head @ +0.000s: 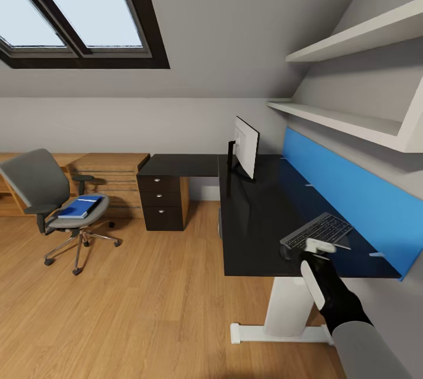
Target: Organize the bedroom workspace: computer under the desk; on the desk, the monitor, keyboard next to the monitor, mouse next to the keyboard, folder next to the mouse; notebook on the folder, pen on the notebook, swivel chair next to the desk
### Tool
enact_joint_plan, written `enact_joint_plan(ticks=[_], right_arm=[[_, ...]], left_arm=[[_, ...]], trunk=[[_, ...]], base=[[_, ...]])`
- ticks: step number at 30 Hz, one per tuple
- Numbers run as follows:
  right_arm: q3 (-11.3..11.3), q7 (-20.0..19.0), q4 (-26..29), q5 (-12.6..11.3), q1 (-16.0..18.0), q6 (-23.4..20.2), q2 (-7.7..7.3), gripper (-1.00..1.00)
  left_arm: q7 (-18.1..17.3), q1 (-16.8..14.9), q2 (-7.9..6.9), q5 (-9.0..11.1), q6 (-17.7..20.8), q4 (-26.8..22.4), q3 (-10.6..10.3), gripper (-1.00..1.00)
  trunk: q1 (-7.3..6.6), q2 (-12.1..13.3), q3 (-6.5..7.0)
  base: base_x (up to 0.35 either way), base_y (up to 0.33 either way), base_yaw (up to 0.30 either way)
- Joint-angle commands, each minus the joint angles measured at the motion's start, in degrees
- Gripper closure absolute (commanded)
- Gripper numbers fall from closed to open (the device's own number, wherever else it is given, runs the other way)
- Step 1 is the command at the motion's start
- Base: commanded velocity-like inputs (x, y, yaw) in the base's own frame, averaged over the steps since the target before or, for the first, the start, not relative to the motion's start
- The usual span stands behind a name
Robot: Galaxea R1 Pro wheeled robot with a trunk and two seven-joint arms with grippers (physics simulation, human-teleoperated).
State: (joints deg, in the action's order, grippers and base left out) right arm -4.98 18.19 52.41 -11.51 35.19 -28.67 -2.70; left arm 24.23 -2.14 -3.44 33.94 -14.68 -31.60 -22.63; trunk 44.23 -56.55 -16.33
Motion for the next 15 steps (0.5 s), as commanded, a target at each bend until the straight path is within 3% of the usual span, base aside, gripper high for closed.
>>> enact_joint_plan(ticks=[1, 8, 15], right_arm=[[0.09, 0.07, 0.04, -0.57, 0.04, -0.17, 0.02, -1.0], [0.11, -1.13, -0.45, -0.4, 0.05, -0.11, 1.04, -1.0], [2.31, -2.61, -3.76, -0.29, 0.05, 2.02, 1.38, -1.0]], left_arm=[[0.38, -0.05, -0.08, 0.53, -0.31, -0.04, -0.49, -1.0], [0.38, -0.05, -0.05, 0.51, -0.34, -0.04, -0.49, -1.0], [0.38, -0.05, 0.01, 0.41, -1.19, -0.04, -0.48, -1.0]], trunk=[[0.01, -0.05, -0.08], [0.01, -0.05, -0.08], [0.01, -0.05, -0.08]], base=[[0.0, 0.0, 0.0], [0.0, 0.0, 0.0], [0.05, 0.0, 0.0]])
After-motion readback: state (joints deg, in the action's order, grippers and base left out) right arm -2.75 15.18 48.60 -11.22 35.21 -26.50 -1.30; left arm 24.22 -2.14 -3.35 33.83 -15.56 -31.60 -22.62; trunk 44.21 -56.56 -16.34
